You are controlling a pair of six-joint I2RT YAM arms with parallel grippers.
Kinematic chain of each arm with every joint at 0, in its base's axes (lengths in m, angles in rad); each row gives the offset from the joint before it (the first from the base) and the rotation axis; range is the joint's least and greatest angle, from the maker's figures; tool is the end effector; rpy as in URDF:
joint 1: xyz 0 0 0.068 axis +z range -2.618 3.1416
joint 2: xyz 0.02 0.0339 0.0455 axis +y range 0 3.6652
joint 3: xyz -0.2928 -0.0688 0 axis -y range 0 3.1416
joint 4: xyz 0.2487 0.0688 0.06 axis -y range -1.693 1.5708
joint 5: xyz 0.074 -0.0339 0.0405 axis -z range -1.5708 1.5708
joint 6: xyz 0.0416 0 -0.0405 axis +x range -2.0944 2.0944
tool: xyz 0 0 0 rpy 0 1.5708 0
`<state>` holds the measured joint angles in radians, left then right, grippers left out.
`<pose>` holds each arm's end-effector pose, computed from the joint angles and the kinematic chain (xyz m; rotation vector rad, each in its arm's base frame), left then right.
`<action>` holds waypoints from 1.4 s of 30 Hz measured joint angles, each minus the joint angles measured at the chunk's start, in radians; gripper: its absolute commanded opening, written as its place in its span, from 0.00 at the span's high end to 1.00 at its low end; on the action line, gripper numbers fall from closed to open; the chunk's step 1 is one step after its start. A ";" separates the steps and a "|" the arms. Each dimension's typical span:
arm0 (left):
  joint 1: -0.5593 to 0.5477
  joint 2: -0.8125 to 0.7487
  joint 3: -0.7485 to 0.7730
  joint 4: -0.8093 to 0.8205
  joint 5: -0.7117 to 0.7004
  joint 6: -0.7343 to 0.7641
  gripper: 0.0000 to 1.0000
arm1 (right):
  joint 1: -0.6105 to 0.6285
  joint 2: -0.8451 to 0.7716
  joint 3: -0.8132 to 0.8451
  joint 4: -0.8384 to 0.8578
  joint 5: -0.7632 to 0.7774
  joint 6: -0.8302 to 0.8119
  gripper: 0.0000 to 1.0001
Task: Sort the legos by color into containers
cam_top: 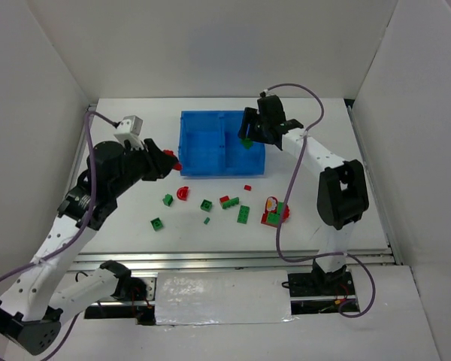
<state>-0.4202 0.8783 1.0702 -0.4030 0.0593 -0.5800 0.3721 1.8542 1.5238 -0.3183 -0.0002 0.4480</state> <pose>0.1622 -0.0752 0.4210 -0.1033 1.8451 -0.7642 0.4180 0.1631 0.3009 0.0855 2.2556 0.4472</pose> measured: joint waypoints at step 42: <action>0.024 0.668 0.320 0.206 -0.236 0.058 0.00 | 0.465 -0.729 -0.743 -0.176 0.280 0.275 0.22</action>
<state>-0.3962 1.5467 1.3899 -0.1970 -0.1764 -0.5220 0.8368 1.1252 0.7807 -0.4942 0.2794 0.7235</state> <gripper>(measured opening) 0.994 0.822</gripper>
